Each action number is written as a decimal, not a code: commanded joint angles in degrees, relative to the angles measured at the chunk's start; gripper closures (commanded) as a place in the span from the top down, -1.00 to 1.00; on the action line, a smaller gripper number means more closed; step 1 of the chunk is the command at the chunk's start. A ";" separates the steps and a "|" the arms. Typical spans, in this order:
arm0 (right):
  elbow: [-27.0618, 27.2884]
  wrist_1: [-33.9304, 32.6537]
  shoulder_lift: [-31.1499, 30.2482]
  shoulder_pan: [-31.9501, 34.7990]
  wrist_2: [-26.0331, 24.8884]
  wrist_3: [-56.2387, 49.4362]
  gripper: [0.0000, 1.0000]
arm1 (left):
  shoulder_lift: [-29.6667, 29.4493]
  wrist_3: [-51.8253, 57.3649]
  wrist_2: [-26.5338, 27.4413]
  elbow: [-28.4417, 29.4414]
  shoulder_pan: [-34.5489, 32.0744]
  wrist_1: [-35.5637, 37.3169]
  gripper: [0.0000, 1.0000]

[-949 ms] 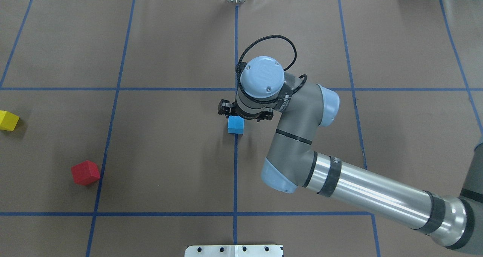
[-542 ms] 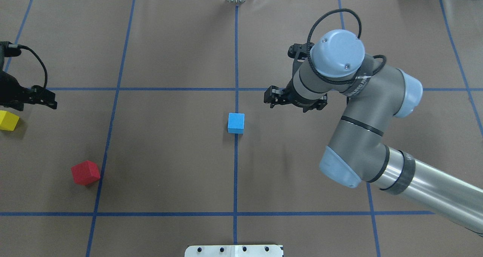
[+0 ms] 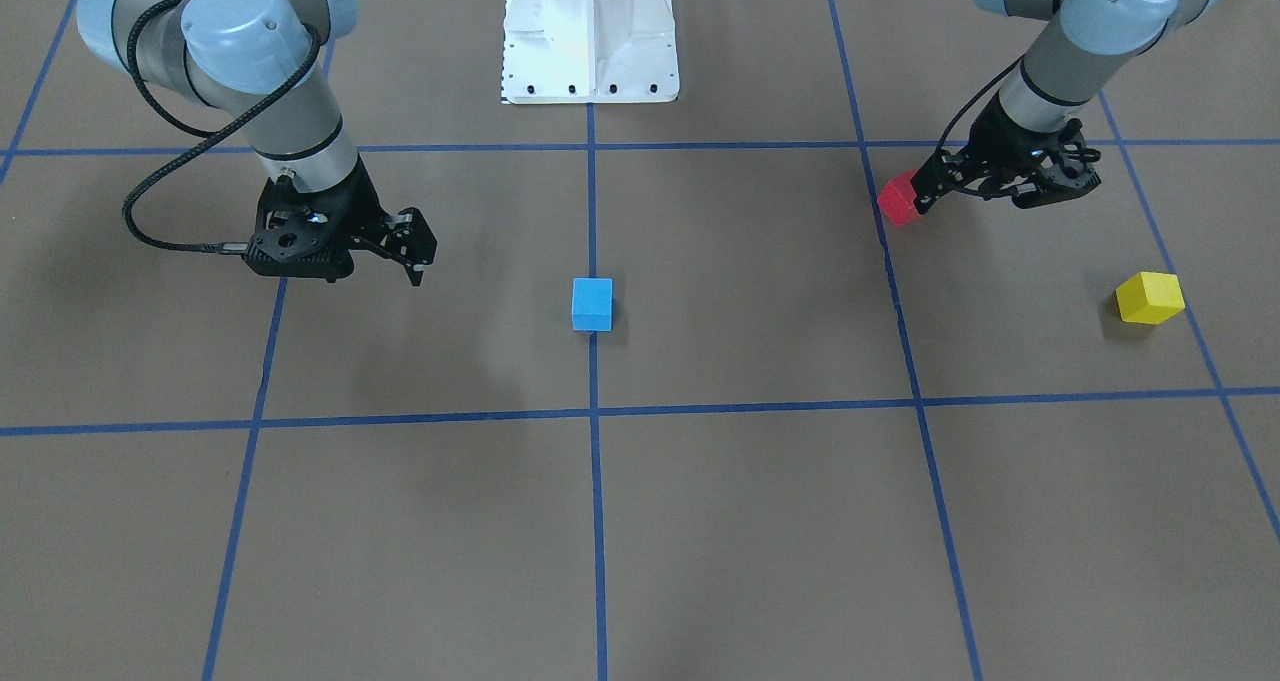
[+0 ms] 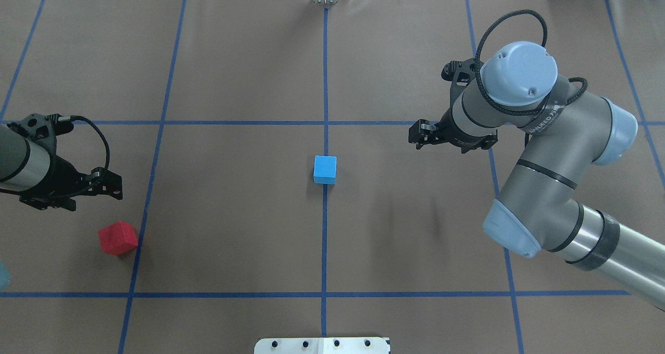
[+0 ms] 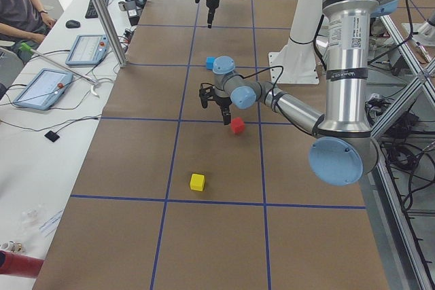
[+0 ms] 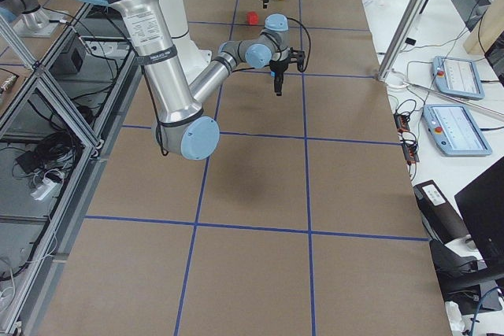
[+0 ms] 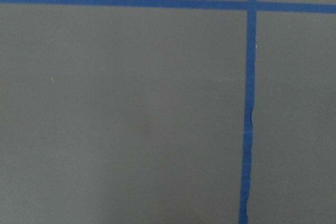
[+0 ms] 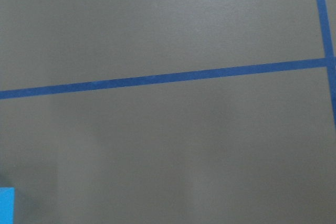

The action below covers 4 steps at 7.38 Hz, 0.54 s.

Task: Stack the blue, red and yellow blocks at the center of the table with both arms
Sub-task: 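Open the right gripper and withdraw it while the left gripper reaches the red cube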

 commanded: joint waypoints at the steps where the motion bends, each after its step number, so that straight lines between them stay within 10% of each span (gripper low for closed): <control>1: -0.06 0.05 -0.79 0.08 -0.11 -0.29 1.00 | 0.60 -11.14 0.47 -0.23 4.81 -0.14 0.99; 4: -0.24 0.22 -0.97 0.08 -0.11 -0.29 1.00 | 1.03 -12.78 2.57 0.73 8.26 -0.23 0.99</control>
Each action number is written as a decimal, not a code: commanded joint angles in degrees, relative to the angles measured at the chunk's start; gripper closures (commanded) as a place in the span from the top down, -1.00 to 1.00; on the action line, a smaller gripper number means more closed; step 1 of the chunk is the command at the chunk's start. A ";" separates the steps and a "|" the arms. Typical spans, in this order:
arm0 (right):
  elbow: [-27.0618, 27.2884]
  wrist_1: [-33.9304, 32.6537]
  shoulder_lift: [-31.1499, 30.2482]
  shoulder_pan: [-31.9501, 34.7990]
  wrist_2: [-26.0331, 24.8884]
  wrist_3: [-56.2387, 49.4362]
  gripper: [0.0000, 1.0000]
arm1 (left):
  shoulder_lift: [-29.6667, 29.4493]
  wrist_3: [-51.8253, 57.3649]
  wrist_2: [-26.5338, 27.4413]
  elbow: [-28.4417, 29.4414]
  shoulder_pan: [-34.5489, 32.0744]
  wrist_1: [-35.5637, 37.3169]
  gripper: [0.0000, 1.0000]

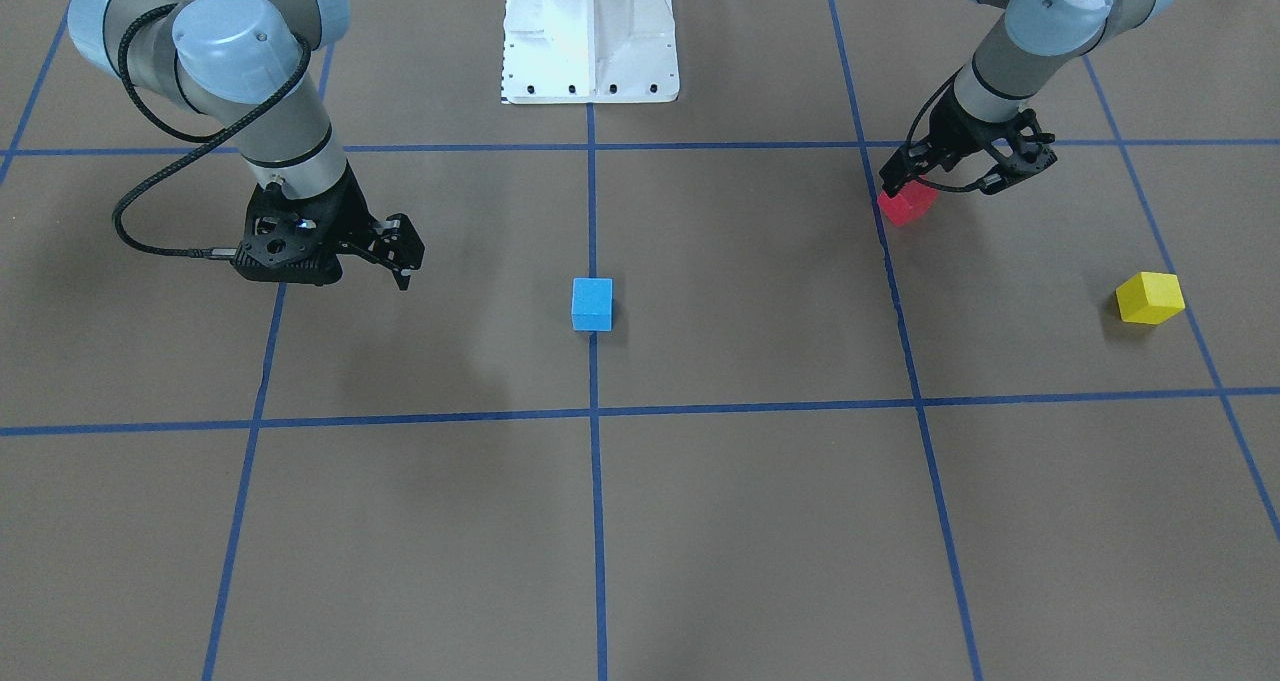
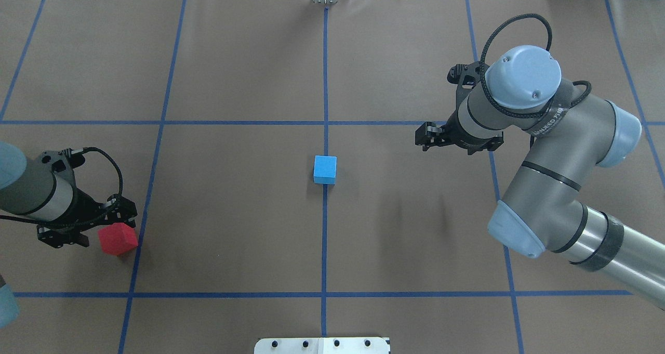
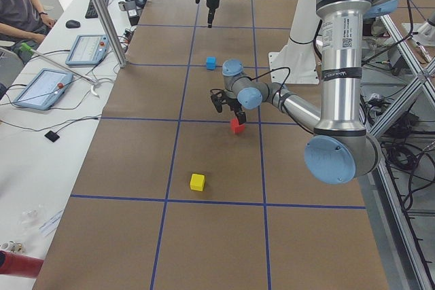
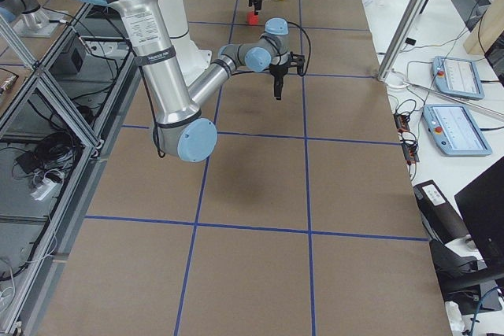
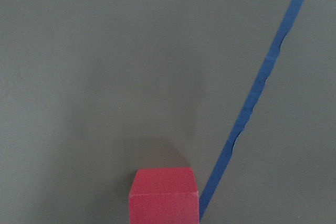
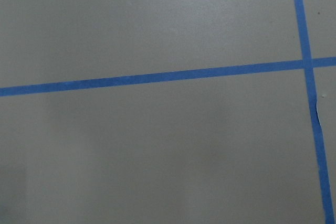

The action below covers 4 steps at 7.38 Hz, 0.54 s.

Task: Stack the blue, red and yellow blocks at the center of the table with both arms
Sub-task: 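Close the left gripper on the red cube and lift it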

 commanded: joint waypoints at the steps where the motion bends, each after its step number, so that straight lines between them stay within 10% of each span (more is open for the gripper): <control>1: -0.09 0.02 -0.05 0.00 0.03 0.05 1.00 | 0.02 -0.56 1.46 0.83 2.09 -0.07 0.99; 4: 0.00 0.02 -0.40 0.00 -0.05 0.05 1.00 | 0.02 -0.48 1.46 4.42 3.50 -3.49 0.98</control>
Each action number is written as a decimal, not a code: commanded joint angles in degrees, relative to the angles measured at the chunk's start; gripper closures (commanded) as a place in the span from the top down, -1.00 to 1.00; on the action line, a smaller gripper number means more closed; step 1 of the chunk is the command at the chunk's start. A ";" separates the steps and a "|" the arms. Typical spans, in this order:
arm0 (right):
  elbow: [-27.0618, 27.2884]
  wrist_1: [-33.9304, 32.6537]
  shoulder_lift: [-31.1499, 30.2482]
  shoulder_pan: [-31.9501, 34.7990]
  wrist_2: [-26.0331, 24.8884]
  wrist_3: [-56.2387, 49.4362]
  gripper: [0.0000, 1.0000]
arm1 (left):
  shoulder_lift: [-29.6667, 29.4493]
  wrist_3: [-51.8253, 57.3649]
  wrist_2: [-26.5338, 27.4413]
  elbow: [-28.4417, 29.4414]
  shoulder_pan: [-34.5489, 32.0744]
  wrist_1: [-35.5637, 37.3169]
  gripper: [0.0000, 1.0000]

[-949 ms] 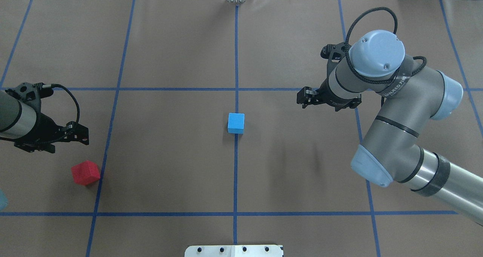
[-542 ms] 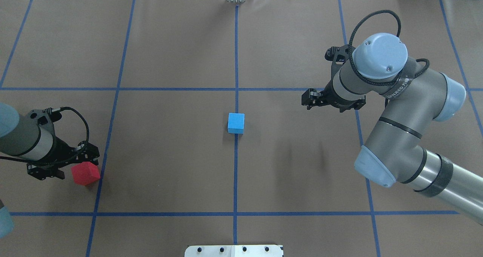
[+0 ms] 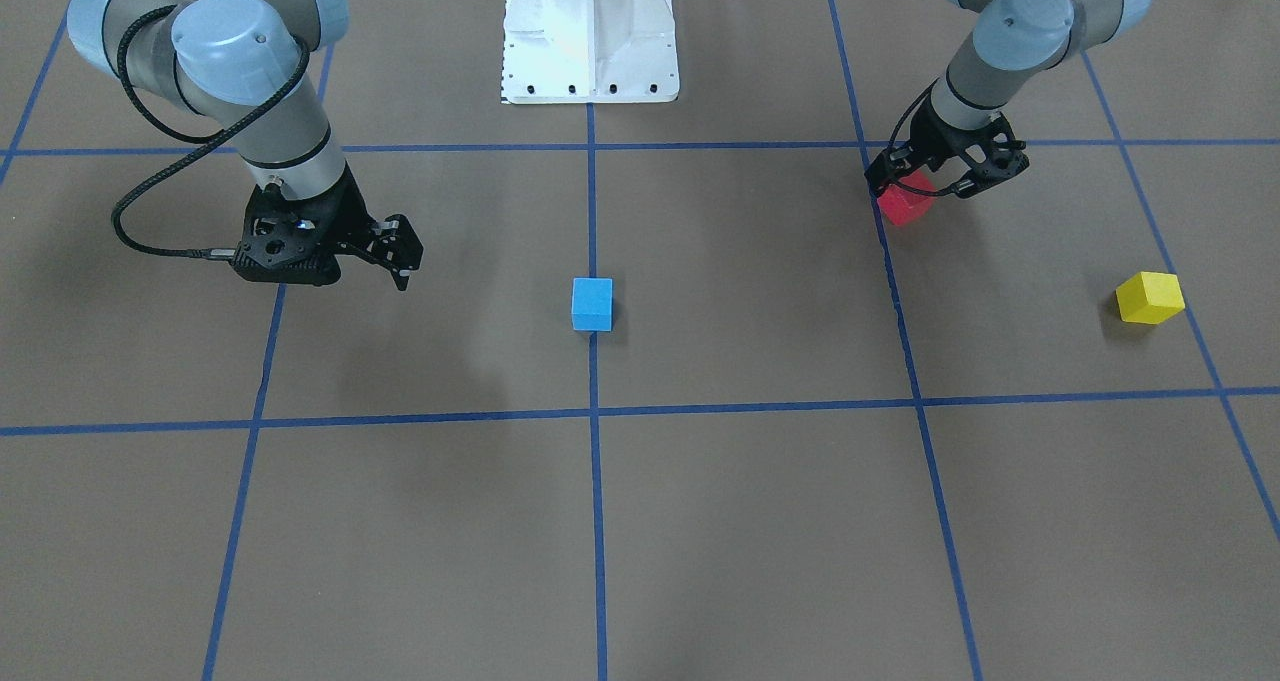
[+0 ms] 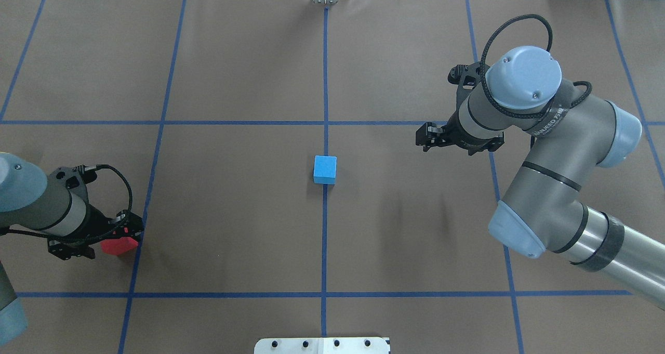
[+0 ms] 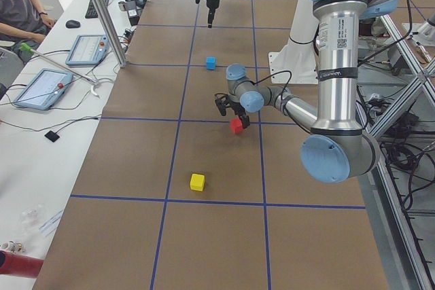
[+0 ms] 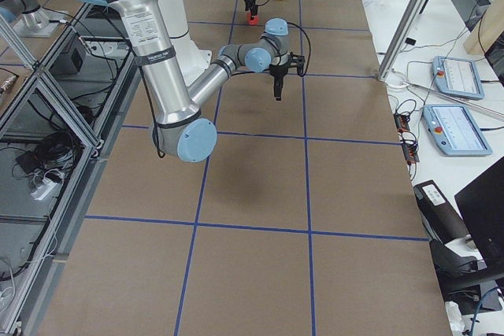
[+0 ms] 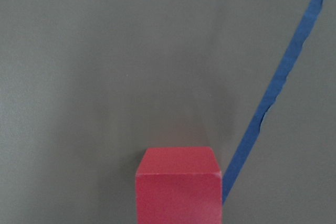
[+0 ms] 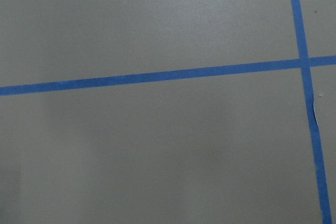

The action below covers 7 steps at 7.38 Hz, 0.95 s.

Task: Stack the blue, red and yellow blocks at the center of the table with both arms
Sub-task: 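Close the left gripper on the red cube and lift it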

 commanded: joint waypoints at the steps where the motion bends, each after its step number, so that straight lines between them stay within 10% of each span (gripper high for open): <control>1: 0.18 0.00 -0.38 0.00 -0.07 0.00 1.00 | -0.04 0.04 0.03 1.75 0.26 -1.26 0.98; 3: 0.27 0.09 -0.65 0.00 -0.07 0.09 1.00 | -0.21 0.04 0.03 2.97 0.52 -1.35 0.70; 5: 0.27 0.09 -0.65 0.00 -0.07 0.00 1.00 | -0.74 -0.48 0.03 2.72 0.70 -1.26 -0.96; 7: 0.71 0.09 -0.91 0.96 0.28 -0.08 1.00 | -2.31 -0.39 -0.67 -2.78 0.26 -0.56 -1.00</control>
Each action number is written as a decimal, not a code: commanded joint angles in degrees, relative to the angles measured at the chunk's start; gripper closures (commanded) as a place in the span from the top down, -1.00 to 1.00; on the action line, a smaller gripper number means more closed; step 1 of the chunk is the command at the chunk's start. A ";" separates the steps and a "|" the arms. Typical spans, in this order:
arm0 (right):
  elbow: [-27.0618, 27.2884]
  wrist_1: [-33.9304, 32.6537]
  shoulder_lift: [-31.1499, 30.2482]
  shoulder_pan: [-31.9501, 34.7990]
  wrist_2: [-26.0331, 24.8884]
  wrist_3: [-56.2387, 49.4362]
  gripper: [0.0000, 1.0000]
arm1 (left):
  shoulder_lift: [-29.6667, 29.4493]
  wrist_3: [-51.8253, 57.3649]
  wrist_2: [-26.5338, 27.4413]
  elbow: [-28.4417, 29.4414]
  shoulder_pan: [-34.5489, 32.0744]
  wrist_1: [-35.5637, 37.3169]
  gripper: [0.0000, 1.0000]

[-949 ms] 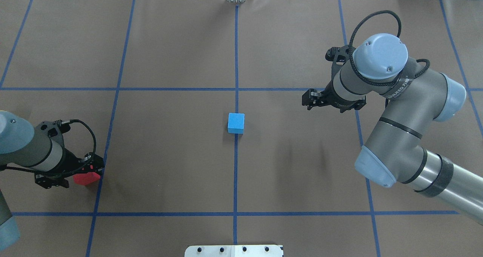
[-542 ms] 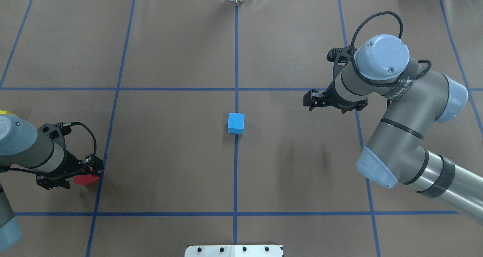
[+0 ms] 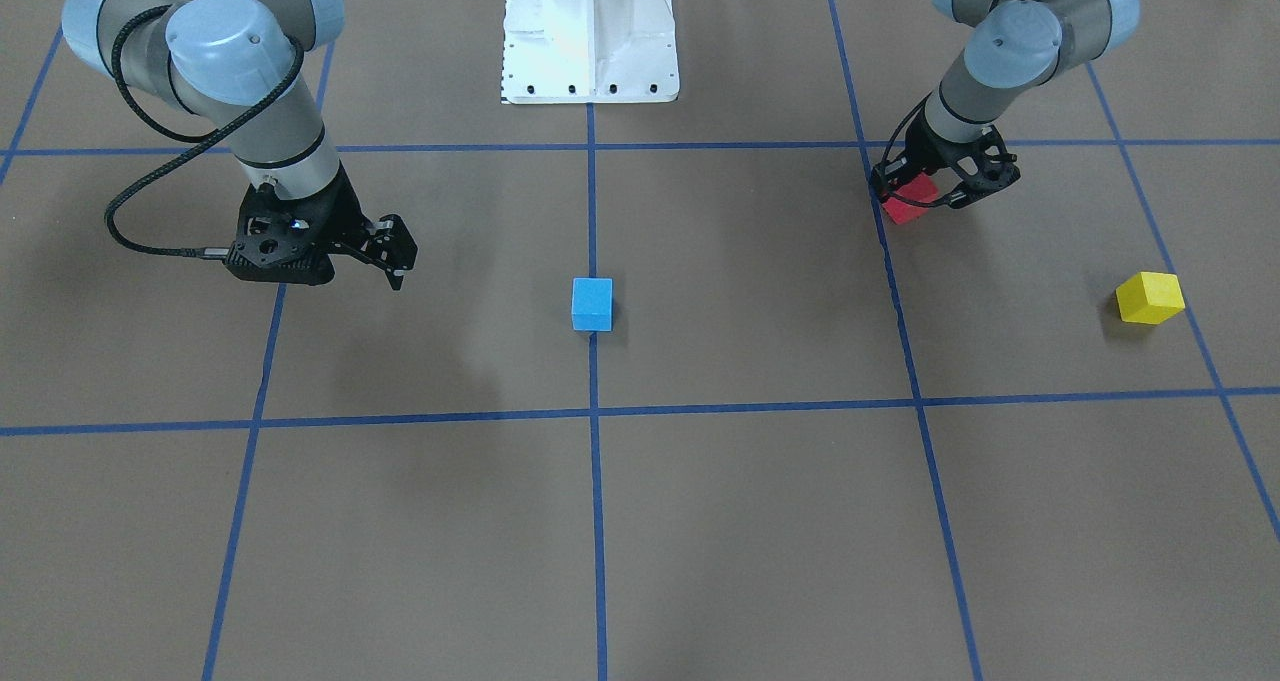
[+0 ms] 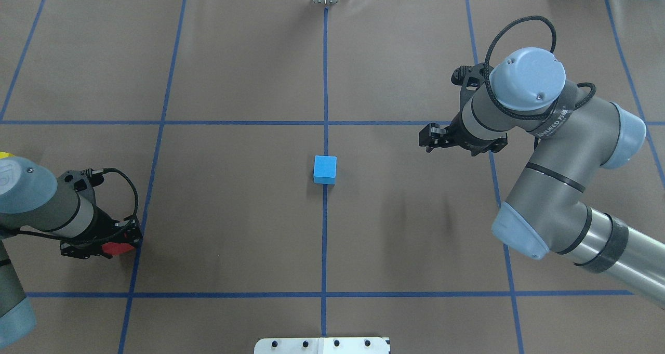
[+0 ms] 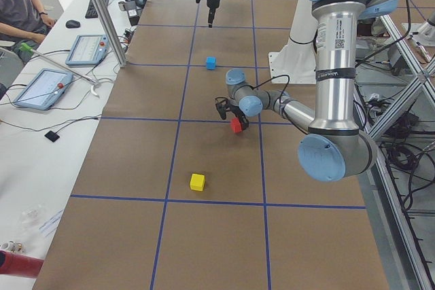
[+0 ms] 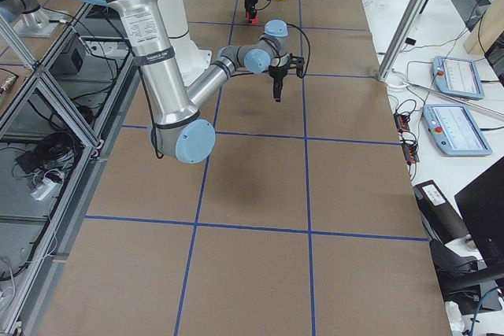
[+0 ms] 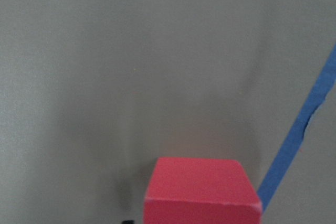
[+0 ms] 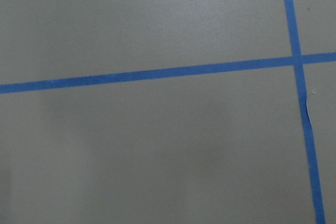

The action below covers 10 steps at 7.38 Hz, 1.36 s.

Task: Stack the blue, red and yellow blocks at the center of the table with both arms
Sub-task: 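Carry the red cube with the left gripper over the blue cube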

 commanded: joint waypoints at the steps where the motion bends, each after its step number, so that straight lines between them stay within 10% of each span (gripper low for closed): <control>1: 1.40 0.17 -1.84 1.37 0.59 -0.43 1.00 | -3.16 0.40 -0.41 -5.26 -2.29 0.57 -1.00; 5: 2.91 0.09 -9.48 8.74 2.87 -15.94 1.00 | -28.16 23.59 0.37 -0.03 -3.10 20.71 -1.00; 10: 2.20 0.09 -13.46 13.07 3.41 -23.02 1.00 | -54.58 35.47 1.52 28.87 -2.66 23.08 -1.00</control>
